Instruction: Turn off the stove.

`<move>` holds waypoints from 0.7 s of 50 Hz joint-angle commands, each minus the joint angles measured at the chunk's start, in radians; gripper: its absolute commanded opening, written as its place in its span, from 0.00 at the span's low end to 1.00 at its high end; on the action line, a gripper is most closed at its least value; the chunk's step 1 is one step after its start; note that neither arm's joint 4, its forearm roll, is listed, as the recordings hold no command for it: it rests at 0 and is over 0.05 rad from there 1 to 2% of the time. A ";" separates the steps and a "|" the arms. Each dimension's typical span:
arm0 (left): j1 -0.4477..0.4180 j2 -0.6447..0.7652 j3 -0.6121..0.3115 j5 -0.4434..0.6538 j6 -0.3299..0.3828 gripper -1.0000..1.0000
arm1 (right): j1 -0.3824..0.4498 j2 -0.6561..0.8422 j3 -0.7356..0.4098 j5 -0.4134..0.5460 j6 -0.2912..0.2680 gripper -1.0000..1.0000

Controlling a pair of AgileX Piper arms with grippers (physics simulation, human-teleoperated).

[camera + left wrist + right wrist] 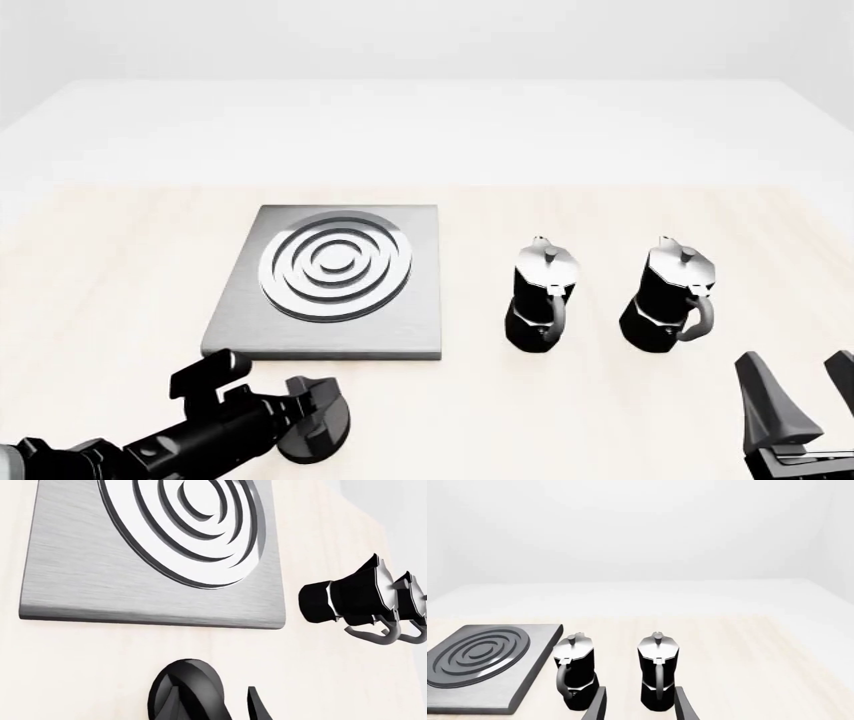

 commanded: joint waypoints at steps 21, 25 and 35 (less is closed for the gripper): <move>-0.041 0.044 -0.137 0.094 0.078 1.00 | 0.019 -0.003 0.000 0.003 -0.009 1.00; -0.038 0.045 -0.164 0.115 0.094 1.00 | 0.019 -0.003 0.000 0.003 -0.010 1.00; -0.030 0.012 -0.198 0.166 0.117 1.00 | 0.022 -0.003 0.000 0.004 -0.012 1.00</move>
